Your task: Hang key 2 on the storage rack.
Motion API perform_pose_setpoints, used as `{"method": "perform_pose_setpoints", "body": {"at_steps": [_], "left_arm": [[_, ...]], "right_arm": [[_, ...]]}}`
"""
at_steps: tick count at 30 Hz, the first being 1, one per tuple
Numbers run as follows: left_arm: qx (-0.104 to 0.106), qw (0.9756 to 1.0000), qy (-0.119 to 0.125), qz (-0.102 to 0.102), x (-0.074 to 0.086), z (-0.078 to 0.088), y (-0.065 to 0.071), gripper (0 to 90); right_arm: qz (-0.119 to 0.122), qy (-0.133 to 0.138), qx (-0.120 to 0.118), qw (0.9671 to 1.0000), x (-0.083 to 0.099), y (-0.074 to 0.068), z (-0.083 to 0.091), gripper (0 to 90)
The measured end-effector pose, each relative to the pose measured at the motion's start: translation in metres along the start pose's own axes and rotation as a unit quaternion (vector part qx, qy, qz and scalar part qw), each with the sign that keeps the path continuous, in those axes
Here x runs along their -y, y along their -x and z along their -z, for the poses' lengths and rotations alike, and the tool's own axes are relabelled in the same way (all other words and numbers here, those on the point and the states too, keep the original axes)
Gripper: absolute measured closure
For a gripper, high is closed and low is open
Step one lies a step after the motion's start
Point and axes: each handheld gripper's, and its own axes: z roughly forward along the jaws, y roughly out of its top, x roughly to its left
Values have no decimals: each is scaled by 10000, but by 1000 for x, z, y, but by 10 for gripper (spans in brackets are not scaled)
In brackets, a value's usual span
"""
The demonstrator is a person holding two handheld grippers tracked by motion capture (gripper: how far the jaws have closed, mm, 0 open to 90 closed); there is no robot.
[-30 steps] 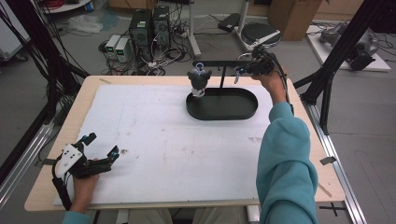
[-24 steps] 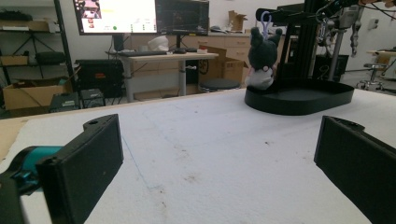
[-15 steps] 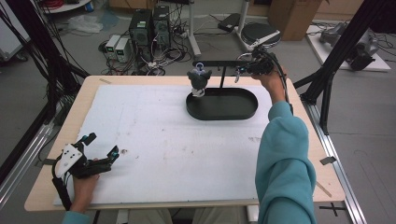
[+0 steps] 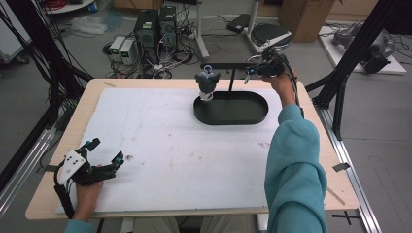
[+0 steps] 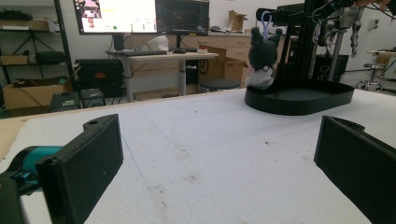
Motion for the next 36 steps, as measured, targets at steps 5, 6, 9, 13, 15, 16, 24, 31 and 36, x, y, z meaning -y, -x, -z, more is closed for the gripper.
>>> {"method": "perform_pose_setpoints", "body": {"at_steps": [5,6,9,13,15,16,24,31,36], "left_arm": [[2,10000,-3,-2,0,0,0,17],[0,10000,-1,-2,0,0,0,17],[0,10000,-5,-3,0,0,0,17],[2,10000,-8,-2,0,0,0,17],[-2,10000,-8,-4,0,0,0,17],[1,10000,-9,-3,0,0,0,17],[-2,10000,10,10,0,0,0,17],[-7,10000,2,15,0,0,0,17],[0,10000,2,-3,0,0,0,17]], "right_arm": [[-3,2,13,10000,0,0,0,857],[-26,34,-13,10000,0,1,0,853],[-48,68,5,10000,1,2,2,838],[-55,73,34,10000,1,1,3,827],[-40,140,45,9999,0,1,5,816],[-59,176,42,9998,0,1,7,795],[-440,853,-53,9954,5,-7,21,364],[-711,1846,11,9802,14,-27,48,6],[-711,2176,-103,9734,29,-41,69,6]]}}
